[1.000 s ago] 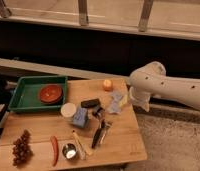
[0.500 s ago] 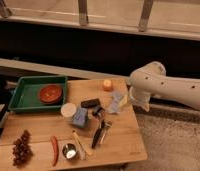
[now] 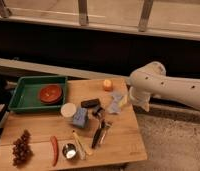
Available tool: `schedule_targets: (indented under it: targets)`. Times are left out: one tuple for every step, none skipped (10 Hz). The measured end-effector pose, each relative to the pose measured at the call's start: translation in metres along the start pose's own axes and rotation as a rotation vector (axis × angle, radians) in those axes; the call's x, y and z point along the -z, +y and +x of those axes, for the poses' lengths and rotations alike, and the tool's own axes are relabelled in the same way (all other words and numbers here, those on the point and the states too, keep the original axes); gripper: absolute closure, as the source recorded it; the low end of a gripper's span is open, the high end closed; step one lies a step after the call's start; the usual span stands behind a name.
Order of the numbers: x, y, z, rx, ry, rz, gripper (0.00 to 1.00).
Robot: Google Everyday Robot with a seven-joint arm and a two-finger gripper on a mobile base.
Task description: Place apple in metal cup
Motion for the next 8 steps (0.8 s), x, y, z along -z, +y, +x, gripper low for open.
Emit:
schedule_targets:
  targets:
    - [0.000,0.000,0.000,0.000,0.000,0.000,0.20]
    - [0.000,0.000,0.000,0.000,0.000,0.000,0.20]
    - [0.000,0.000,0.000,0.000,0.000,0.000,0.20]
    - [0.000,0.000,0.000,0.000,0.000,0.000,0.20]
    - [0.000,0.000,0.000,0.000,0.000,0.000,0.20]
    - [0.000,0.000,0.000,-0.001,-0.002,0.001,0.20]
    - [0.000,0.001,-0.003,0.005,-0.017,-0.003,0.20]
    - [-0.002,0.003,-0.011,0.014,-0.049,-0.011,0.20]
